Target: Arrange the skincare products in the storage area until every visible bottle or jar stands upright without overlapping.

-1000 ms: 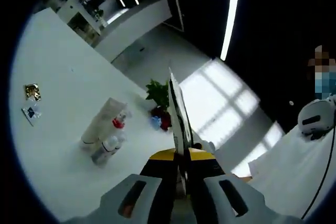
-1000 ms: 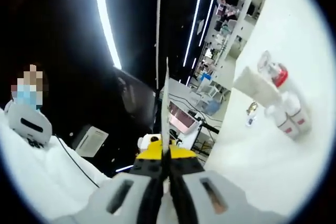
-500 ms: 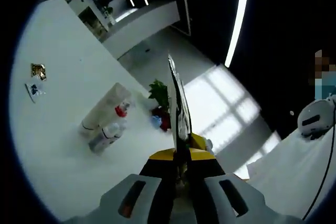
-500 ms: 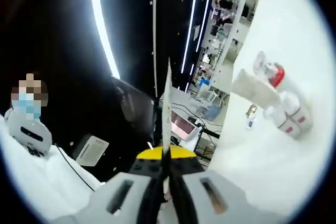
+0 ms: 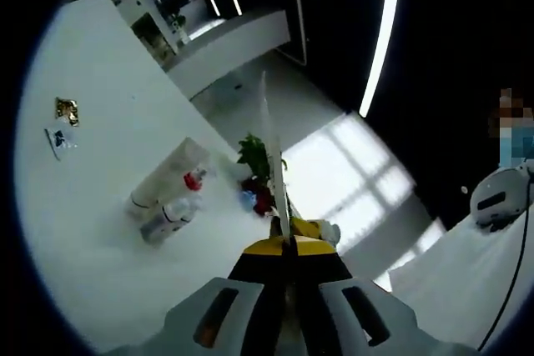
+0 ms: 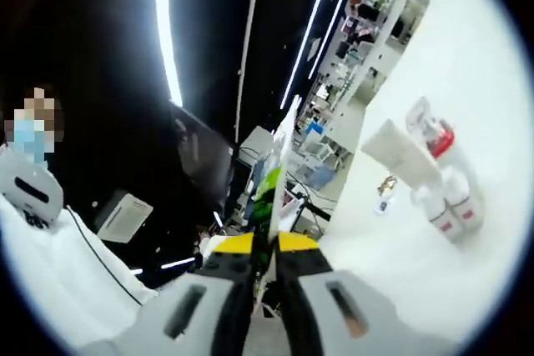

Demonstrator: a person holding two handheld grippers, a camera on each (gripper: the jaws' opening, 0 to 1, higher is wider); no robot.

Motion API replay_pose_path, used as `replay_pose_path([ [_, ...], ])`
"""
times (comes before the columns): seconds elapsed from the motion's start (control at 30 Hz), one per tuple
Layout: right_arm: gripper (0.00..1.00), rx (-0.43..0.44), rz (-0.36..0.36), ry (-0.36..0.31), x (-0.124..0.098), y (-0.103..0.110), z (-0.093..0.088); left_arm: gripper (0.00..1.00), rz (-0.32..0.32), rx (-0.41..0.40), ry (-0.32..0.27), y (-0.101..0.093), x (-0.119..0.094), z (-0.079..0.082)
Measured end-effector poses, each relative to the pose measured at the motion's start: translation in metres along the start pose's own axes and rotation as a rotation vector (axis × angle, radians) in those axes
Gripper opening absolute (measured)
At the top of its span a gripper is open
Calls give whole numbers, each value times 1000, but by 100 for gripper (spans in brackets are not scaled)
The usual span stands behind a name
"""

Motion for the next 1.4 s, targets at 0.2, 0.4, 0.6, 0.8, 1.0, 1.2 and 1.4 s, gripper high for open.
replay_pose_path([
  [0.2, 28, -91, 7, 22, 3, 6, 2, 0, -4, 16, -17, -5, -1, 3],
  [0.4, 47, -149, -36, 69, 1, 0, -3, 0, -9, 9, -51, -3, -7, 12],
  [0.6, 50, -168, -41, 68, -2, -2, -4, 0, 18, 23, -41, 5, -14, 12],
  [0.8, 56, -218, -67, 82, -3, -5, -4, 0, 40, 27, -45, 12, -17, 13],
  [1.0, 65, -252, -104, 97, -6, -11, -4, 0, 64, 30, -46, 21, -20, 17],
  [1.2, 71, -282, -138, 110, -10, -17, -4, 0, 90, 29, -40, 31, -23, 19],
  [1.4, 77, -304, -165, 125, -13, -23, -4, 0, 115, 23, -32, 41, -26, 21],
])
Point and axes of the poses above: the point that each gripper's makers call its tool centre point, and the gripper's own axes: x roughly forward along the fingers, y roughly to its left, z roughly out of its top, the point moved 7 cm from there along -x, roughly backward along the fingers, and after that the axes turned 6 degrees about -z, right-handed, at the moved point
